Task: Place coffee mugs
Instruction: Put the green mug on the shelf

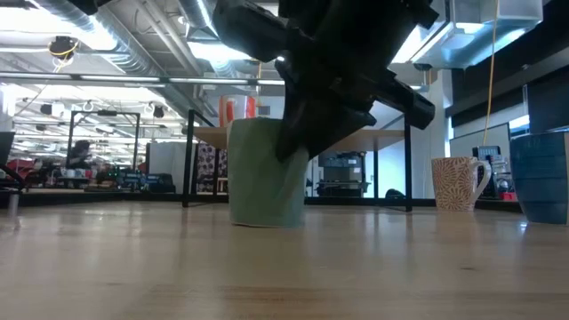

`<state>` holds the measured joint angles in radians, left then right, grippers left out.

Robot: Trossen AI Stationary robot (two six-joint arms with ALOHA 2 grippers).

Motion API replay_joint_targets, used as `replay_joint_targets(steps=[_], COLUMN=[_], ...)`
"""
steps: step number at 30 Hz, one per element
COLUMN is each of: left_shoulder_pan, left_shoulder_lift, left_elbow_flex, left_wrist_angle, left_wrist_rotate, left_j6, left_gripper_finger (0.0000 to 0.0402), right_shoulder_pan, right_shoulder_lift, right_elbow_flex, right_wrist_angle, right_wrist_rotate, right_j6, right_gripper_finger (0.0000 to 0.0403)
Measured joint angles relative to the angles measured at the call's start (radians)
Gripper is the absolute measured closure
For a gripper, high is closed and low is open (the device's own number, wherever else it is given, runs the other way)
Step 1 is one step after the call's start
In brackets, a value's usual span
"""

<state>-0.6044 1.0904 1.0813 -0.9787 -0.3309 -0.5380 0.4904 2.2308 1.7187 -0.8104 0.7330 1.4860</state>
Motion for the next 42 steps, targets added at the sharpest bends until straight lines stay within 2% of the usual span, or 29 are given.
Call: replay_joint_targets(steps=[5, 7, 13, 22, 32, 42], left_shoulder_pan=[0.000, 0.000, 0.000, 0.000, 0.000, 0.000], left_shoulder_lift=[-0.029, -0.058, -0.175, -0.237, -0.225, -0.227], left_elbow_flex=[0.001, 0.008, 0.013, 0.013, 0.013, 0.013], left_wrist_angle=[-0.008, -0.024, -0.068, -0.087, -0.087, -0.083], left_wrist_rotate=[0.014, 0.031, 0.021, -0.060, -0.079, -0.101], left_j6=[-0.002, -0.016, -0.088, -0.114, -0.108, -0.109], left_gripper_finger=[0.0286, 0.0286, 0.0286, 0.0286, 0.0286, 0.0286], right_shoulder_pan=[0.000, -0.002, -0.049, -0.205, -0.454, -0.652], right_shoulder_lift=[-0.032, -0.051, -0.079, -0.080, -0.080, -0.058], right_elbow_flex=[0.002, 0.036, 0.230, 0.478, 0.607, 0.606], right_wrist_angle=[-0.027, -0.093, -0.340, -0.491, -0.458, -0.343], right_wrist_rotate=[-0.015, 0.005, 0.055, 0.159, 0.166, 0.020], right_j6=[-0.009, -0.010, -0.084, -0.236, -0.505, -0.608], right_gripper_finger=[0.0379, 0.0379, 0.0379, 0.0379, 0.0379, 0.0379])
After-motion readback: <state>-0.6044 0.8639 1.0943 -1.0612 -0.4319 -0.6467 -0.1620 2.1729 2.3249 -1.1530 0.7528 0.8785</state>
